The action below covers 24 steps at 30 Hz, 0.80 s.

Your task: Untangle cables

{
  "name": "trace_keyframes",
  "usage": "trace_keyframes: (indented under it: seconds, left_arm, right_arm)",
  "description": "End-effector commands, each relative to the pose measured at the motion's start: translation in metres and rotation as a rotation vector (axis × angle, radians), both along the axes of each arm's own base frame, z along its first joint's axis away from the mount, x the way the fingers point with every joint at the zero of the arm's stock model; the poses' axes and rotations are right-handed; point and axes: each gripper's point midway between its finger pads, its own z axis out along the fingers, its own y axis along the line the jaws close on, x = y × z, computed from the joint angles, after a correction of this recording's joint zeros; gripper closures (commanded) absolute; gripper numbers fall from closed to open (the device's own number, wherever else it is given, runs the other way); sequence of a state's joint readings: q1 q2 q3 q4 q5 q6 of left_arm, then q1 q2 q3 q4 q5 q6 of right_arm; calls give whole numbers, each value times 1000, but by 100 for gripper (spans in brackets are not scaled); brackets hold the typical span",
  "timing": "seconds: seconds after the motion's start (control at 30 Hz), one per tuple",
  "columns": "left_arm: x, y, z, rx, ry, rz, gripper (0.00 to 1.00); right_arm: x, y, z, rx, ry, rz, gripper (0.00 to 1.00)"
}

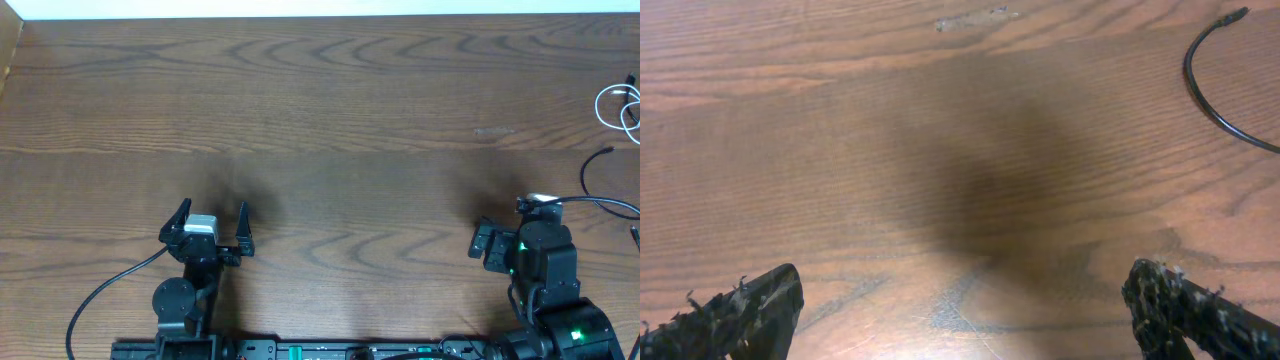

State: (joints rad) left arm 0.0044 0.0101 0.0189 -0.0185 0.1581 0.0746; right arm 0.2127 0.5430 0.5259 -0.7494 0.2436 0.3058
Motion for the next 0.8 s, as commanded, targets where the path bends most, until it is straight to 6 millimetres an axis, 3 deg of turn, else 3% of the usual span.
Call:
trace_keyframes:
  seconds: [0.0, 0.2, 0.47, 0.77]
  left_arm:
    - [-1, -2, -15, -10, 47, -11, 2]
    - [-1, -2, -15, -10, 47, -11, 2]
    - [-1, -2, -15, -10, 47, -11, 2]
    - [-1, -2, -15, -10, 47, -11, 2]
  right_arm:
    - [2, -7, 1, -9, -13, -31, 1]
    - [15, -19, 17, 42, -97, -92, 1]
    - [28, -30, 58, 29, -301, -69, 1]
    - [17, -30, 63, -77, -349, 2, 1]
